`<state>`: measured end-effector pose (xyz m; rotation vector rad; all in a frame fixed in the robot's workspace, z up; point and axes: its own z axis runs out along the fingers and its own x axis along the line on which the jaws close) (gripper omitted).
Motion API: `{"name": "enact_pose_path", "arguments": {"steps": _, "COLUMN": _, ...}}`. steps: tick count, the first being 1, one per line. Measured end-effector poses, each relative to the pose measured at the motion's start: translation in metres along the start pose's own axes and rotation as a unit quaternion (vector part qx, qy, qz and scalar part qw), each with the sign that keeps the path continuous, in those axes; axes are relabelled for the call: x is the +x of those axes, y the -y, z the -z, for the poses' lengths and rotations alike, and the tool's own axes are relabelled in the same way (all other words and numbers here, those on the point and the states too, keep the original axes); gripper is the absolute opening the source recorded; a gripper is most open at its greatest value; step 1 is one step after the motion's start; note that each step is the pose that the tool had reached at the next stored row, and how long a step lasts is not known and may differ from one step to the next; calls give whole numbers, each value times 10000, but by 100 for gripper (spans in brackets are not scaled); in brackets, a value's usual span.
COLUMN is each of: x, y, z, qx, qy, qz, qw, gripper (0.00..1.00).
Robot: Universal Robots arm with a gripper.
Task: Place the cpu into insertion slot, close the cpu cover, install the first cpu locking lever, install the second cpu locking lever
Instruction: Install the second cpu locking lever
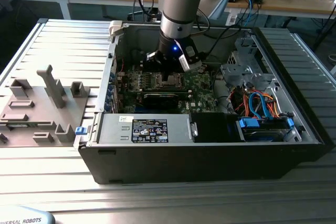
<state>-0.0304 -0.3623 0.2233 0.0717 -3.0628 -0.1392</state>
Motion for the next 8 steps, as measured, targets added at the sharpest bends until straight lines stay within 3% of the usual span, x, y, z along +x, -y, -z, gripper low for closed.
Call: {"name": "enact_pose_path", "arguments": {"steps": 8, "x": 1, "y": -4, "z": 2, "qx": 12, "qy": 0, "qz": -2, "qw": 10000, "gripper": 11}}
